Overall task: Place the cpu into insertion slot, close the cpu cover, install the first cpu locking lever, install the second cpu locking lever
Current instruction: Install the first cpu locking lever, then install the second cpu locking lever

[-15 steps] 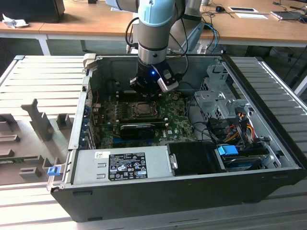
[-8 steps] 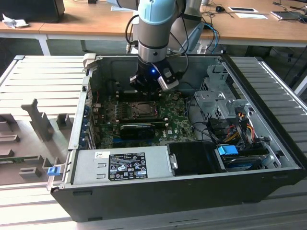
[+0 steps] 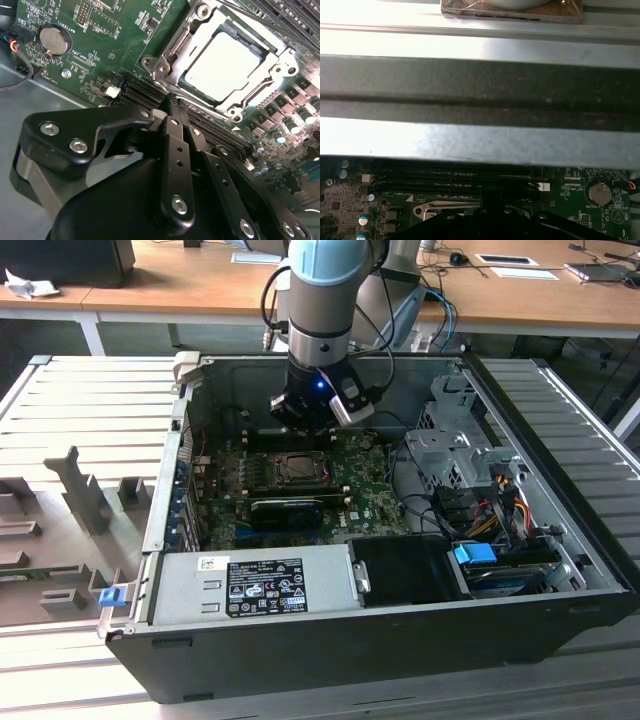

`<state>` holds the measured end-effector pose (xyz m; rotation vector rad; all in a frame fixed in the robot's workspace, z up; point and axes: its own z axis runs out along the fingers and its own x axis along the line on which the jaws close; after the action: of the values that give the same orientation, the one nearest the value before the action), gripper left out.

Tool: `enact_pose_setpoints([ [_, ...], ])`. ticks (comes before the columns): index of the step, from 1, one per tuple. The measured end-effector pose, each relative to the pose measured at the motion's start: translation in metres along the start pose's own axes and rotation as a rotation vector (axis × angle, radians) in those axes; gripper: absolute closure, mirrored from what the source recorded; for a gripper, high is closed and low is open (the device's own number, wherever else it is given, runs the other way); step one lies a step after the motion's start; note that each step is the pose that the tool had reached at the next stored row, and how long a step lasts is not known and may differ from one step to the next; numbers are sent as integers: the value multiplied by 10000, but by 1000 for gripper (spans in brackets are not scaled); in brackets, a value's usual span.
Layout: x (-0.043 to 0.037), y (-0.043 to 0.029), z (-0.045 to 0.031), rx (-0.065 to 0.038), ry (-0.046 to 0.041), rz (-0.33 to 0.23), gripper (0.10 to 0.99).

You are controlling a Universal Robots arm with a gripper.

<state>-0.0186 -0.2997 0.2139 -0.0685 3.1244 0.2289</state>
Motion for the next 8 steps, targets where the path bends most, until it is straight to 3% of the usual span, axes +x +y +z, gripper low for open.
enact_pose_setpoints([
  [8,1,-34,-5,7,0,-1,980],
])
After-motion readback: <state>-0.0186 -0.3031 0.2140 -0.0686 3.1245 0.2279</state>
